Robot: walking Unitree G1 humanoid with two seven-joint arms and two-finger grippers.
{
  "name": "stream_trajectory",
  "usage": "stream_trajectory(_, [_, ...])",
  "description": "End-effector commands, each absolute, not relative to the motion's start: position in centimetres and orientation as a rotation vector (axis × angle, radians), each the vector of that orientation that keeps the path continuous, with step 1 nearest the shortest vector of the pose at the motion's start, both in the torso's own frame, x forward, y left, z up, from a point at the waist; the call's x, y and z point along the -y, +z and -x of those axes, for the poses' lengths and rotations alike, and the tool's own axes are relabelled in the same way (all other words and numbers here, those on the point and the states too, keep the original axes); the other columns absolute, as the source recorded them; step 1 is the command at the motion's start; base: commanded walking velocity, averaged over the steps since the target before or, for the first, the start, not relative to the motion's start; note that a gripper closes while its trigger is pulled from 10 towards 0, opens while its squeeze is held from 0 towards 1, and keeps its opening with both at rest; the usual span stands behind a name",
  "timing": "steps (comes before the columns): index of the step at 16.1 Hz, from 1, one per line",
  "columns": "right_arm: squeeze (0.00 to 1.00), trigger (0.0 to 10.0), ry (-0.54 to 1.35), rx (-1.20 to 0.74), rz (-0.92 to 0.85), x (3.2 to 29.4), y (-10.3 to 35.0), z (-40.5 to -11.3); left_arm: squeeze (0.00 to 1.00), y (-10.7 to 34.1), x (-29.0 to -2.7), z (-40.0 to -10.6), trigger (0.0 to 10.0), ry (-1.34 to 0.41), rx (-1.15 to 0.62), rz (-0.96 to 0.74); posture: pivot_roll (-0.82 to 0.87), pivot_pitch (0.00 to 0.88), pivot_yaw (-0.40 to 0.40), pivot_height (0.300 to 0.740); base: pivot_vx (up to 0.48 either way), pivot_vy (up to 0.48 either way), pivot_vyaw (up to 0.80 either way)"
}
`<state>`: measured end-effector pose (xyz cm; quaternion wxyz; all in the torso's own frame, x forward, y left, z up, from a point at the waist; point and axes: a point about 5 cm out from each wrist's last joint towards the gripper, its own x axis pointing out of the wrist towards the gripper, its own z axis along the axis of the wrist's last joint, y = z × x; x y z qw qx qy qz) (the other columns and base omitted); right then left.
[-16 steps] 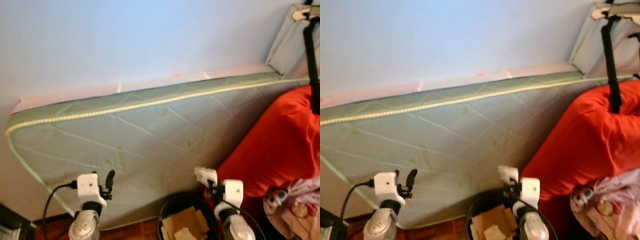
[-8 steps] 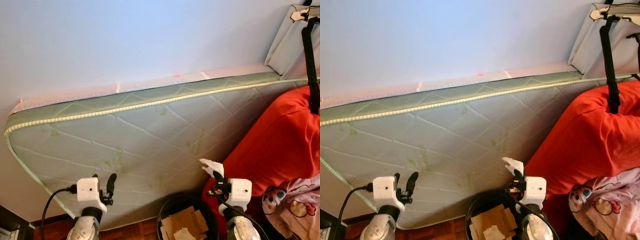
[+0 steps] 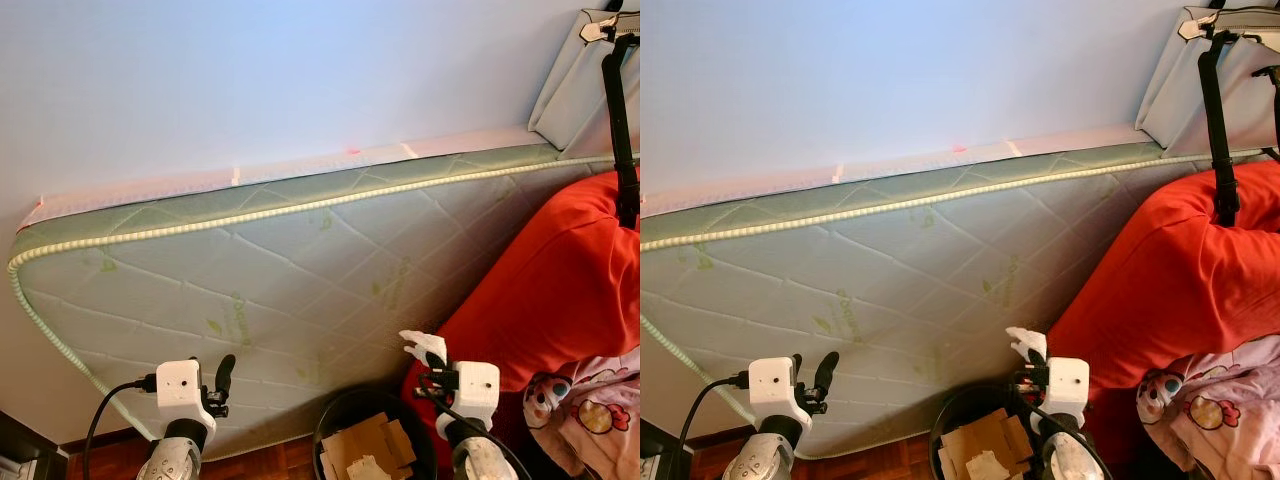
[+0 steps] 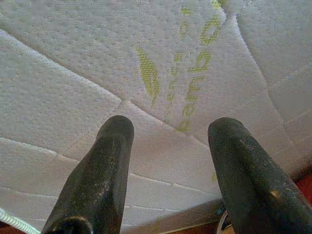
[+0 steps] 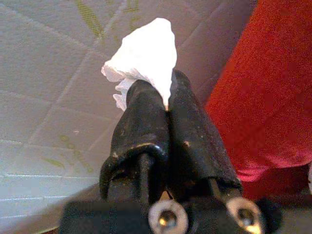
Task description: Clean up the room
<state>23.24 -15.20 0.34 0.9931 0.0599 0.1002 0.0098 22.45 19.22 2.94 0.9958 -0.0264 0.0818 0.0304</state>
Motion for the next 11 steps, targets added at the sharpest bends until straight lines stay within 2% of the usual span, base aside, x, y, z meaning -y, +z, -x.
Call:
stream_trajectory(1, [0.00,10.0,0.026,-0.187,-0.116,15.05,0.74,-23.52,0.00,3.36,-19.36,-22.63,10.0,0.065,-0.156,0.061,0.05,0.000,-0.022,0.706,0.000,0.000,0.00])
stream_trajectory(6, [0.00,10.0,0.043,-0.220,-0.111,14.60,0.46,-23.69,0.00,3.45,-19.36,-22.68,10.0,0.069,-0.160,0.063,0.05,0.000,-0.022,0.706,0.000,0.000,0.00])
stream_trajectory(9, [0.00,10.0,0.058,-0.237,-0.108,14.48,0.04,-23.60,0.00,3.43,-19.37,-22.70,10.0,0.068,-0.165,0.063,0.05,0.000,-0.023,0.681,0.000,0.000,0.00])
stream_trajectory(11, [0.00,10.0,0.062,-0.231,-0.109,14.59,0.01,-23.48,0.00,3.37,-19.34,-22.68,10.0,0.068,-0.168,0.063,0.05,0.000,-0.025,0.681,0.000,0.000,0.00])
